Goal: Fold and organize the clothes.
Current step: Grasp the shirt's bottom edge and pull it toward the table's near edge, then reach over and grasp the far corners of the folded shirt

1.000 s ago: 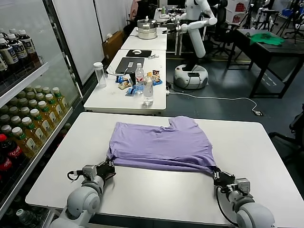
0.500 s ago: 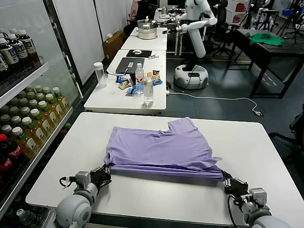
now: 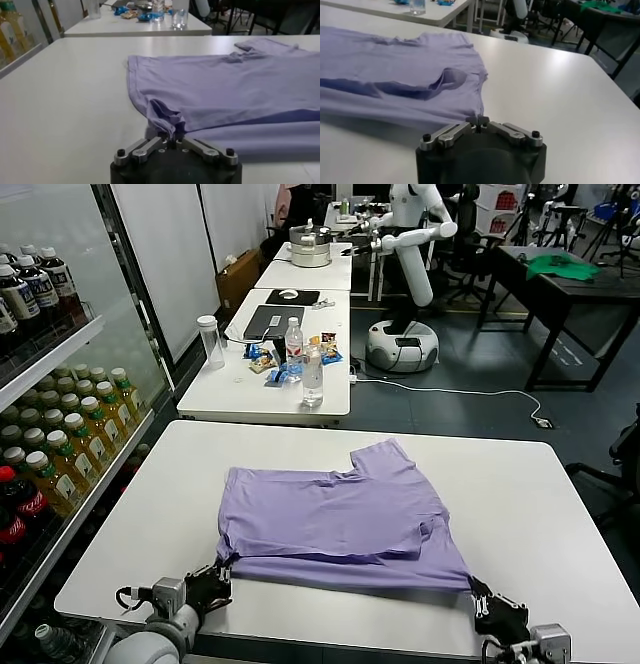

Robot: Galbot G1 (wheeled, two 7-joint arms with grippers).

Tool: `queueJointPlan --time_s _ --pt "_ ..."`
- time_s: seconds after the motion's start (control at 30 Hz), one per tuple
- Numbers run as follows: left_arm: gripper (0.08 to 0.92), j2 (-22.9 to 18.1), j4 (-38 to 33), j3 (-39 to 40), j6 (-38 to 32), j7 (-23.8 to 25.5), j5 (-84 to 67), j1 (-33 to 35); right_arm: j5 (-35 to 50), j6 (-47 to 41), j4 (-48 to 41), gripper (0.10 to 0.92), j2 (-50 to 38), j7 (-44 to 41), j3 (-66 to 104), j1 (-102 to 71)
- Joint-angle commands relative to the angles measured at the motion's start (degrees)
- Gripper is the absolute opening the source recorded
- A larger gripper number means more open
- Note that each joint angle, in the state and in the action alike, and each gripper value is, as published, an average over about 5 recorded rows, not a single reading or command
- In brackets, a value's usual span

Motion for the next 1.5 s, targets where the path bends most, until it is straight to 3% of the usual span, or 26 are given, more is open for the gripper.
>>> queueJointPlan --time_s 0.03,0.43,0.87,1.23,1.5 --pt "0.123 1.0 -2.4 -1.2 0.1 0.1 0.4 5.2 -4.3 0.9 3.2 0.112 2.2 -0.8 0.6 -8.0" --pt "0.145 2.4 -4.9 -4.1 1.0 -0.3 0.7 9.1 -8.7 2.2 5.3 0.12 4.0 -2.1 -0.1 -9.5" --pt "0.501 1.6 -7.1 -7.2 0.1 -2.8 -0.3 5.9 -2.0 2.7 1.0 0.471 0.1 1.9 -2.5 8.3" --pt "0.798 1.1 4.5 -2.7 -2.2 -3.8 -4.3 -10.8 3.3 -1.6 -19.0 0.775 -3.6 5.9 -15.2 37.0" --pt "0.822 -0.3 15.5 4.5 -1.0 -4.0 -4.6 -24.3 10.3 -5.7 -32.2 0.822 -3.3 9.0 -25.7 56.5"
